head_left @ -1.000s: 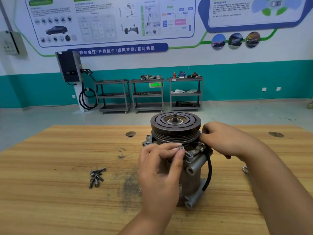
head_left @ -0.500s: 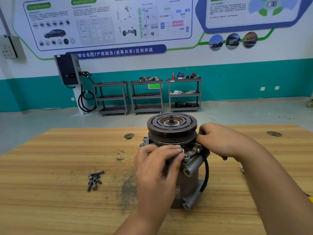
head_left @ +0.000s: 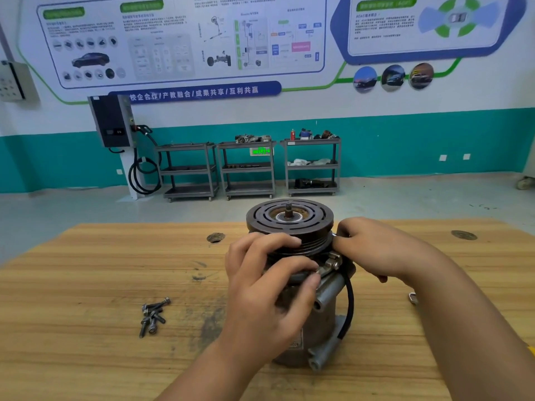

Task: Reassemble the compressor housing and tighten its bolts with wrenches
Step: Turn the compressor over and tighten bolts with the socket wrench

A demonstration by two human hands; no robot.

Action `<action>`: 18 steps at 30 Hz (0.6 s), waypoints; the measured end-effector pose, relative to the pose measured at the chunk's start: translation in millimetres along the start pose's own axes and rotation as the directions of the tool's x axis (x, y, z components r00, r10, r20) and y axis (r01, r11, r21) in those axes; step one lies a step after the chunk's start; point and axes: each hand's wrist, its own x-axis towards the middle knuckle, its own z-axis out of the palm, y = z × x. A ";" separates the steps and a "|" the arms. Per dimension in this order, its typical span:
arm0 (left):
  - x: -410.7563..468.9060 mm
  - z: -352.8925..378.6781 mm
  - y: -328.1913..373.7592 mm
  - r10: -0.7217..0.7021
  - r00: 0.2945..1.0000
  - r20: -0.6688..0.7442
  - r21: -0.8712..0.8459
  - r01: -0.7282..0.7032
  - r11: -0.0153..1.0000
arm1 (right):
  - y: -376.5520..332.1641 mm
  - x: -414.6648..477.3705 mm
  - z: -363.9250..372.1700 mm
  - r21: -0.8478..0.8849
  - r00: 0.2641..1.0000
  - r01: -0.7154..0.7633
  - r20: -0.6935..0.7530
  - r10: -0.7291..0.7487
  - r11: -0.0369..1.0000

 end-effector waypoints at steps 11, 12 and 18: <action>-17.4 1.8 4.6 -0.099 0.994 0.044 -0.058 0.102 0.993 | 9.6 -3.7 -15.6 0.337 0.918 0.127 -0.395 0.018 0.933; -18.4 1.9 4.3 -0.100 0.994 0.048 -0.062 0.103 0.993 | 9.0 -6.0 -20.0 0.424 0.896 0.204 -0.444 0.006 0.882; -21.1 1.1 2.7 -0.123 0.990 0.064 -0.071 0.128 0.989 | -8.6 -21.1 -26.2 0.575 0.818 0.547 -0.524 -0.240 0.608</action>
